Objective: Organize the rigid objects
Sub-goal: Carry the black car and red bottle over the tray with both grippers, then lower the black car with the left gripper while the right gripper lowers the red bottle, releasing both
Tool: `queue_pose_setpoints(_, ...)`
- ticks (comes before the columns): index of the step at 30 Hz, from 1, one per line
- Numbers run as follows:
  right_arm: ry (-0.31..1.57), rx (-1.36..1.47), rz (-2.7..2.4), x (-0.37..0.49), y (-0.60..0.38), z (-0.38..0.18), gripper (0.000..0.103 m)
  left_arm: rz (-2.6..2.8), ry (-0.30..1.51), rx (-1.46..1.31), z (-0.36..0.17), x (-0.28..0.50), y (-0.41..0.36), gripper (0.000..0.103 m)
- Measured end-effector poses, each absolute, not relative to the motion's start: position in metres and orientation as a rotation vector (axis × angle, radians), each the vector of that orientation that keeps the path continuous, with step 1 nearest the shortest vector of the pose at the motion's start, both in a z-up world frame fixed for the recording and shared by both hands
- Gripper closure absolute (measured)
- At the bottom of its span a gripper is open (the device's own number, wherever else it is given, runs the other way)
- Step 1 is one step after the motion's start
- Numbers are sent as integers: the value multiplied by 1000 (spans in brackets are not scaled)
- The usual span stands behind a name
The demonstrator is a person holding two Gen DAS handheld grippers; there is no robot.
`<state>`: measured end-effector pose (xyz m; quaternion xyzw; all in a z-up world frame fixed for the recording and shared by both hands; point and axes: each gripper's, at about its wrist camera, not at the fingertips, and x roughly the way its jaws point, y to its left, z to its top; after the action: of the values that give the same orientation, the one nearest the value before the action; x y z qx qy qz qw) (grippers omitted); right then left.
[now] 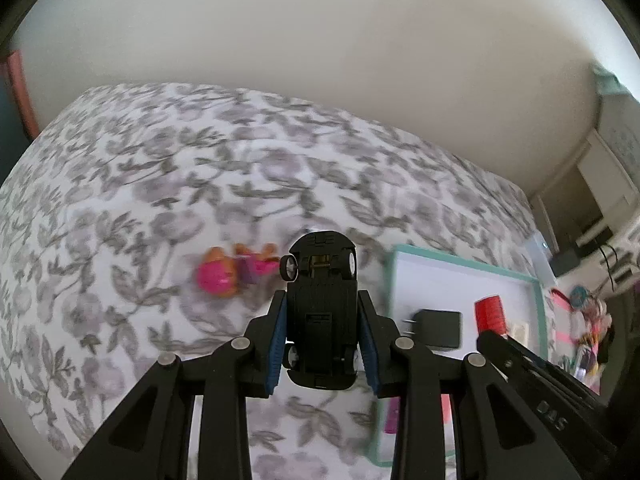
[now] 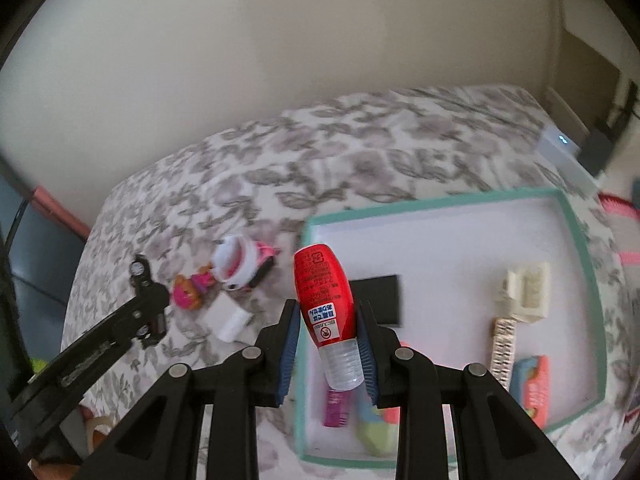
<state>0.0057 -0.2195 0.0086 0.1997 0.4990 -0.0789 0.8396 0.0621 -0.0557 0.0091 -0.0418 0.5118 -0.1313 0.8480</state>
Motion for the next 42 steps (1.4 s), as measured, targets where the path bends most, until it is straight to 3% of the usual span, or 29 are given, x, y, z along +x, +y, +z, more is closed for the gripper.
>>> queue_pose_setpoints(28,1046,589,-563,-73,-364,-14,73,-528,1142,202,-22,-8,-228,69)
queue_pose_setpoints(42,1112,642,-626,-81,-375,-43,73,-498,1242,183,-50,4,-213,69)
